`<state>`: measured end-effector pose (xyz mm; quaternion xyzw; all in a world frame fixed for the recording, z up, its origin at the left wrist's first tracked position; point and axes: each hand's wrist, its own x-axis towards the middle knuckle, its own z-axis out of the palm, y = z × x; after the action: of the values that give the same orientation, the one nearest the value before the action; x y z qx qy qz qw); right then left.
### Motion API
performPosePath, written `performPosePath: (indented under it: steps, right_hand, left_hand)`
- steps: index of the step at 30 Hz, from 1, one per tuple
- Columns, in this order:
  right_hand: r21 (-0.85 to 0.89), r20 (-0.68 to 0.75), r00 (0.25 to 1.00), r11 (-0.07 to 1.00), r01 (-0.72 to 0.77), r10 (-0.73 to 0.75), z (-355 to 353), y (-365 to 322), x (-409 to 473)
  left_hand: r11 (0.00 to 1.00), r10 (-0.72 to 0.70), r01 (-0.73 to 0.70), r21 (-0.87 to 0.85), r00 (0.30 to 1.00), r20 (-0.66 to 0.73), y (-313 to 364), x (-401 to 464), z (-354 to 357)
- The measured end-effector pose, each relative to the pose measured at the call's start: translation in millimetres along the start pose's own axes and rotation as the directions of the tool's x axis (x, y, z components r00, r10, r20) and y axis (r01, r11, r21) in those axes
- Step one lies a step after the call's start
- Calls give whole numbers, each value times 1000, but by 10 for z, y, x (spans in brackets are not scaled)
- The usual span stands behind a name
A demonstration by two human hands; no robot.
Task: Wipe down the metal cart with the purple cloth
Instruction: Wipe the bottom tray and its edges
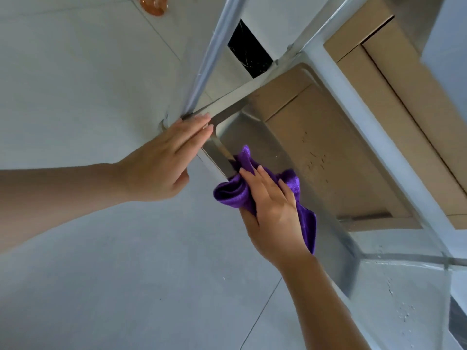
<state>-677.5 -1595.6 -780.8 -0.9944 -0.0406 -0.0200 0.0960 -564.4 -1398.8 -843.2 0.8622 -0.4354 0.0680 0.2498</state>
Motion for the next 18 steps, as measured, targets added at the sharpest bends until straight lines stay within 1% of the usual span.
performPosePath:
  steps: [3,6,8,10,12,15,18]
  right_hand:
    - [41,37,997,997,60,-62,60,-188,448]
    - [81,148,981,990,112,-123,81,-247,874]
    - [112,144,975,982,152,-168,78,-211,1100]
    - [95,123,973,979,182,-193,76,-144,1285]
    - [66,139,973,982,175,-183,71,-62,1447]
    - [68,130,981,988,138,-145,48,88,1666]
    - [83,99,991,993,79,-87,41,279,1816]
  left_hand:
    - [991,-34,27,-129,998,-48,-19,6,-35]
    - [963,-84,63,-262,994,-68,6,20,-100]
    - [950,-91,64,-306,993,-74,61,33,-162]
    - [960,-101,72,-270,990,-95,124,55,-195]
    - [971,-129,101,-219,985,-117,169,110,-201]
    - [985,-113,91,-146,982,-150,160,277,-170]
    - [992,-109,100,-82,987,-117,134,486,-116]
